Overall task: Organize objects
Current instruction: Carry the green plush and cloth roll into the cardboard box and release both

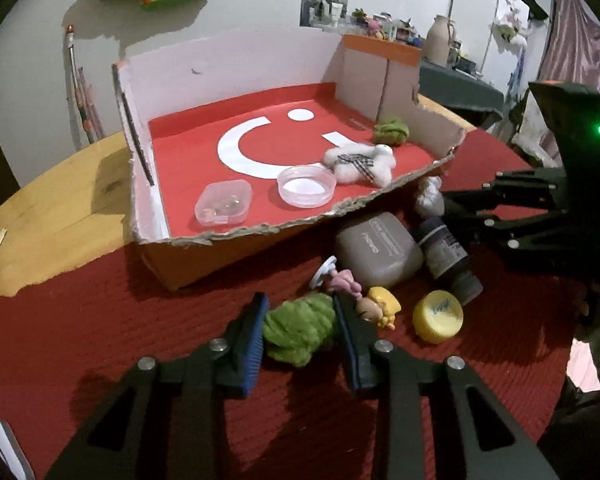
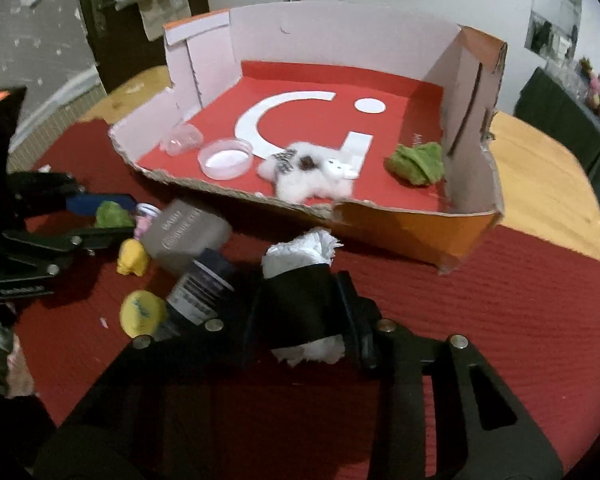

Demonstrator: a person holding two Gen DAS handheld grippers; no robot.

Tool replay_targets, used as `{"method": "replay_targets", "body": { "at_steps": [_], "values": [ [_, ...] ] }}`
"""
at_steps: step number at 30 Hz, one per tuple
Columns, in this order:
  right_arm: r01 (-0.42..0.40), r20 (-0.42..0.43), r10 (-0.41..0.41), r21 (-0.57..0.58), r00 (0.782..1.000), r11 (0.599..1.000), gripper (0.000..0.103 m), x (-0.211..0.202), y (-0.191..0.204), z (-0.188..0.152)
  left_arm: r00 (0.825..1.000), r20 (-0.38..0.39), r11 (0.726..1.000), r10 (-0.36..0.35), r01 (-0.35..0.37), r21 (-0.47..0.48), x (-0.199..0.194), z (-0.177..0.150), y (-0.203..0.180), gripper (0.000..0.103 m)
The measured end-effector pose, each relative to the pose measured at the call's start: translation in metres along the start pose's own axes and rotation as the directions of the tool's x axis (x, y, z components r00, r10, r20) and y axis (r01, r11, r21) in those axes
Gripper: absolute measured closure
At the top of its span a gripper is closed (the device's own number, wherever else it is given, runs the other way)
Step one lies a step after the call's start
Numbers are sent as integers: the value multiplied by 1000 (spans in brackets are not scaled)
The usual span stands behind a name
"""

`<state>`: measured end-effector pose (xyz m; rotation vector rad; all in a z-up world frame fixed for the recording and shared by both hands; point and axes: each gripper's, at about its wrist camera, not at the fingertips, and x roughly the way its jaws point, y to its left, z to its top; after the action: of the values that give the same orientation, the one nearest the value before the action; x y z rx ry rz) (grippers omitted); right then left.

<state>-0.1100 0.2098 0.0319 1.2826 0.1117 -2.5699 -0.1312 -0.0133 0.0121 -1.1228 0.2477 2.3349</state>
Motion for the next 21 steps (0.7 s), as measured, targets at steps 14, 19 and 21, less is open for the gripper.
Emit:
{"method": "replay_targets", "body": {
  "at_steps": [14,19,21],
  "values": [
    [-60,142,55,33,988,998,70,-67,12,4,989,151,996,6,7,-86,-57,4,-5,70],
    [-59,155,55,20,986,998,70,-76,20,2,987,160,995,9,7,-96,-63,0,-7,70],
    [-56,156,53,16,986,998,70,-77,23,1,986,166,995,10,6,-97,-65,0,-8,70]
  ]
}}
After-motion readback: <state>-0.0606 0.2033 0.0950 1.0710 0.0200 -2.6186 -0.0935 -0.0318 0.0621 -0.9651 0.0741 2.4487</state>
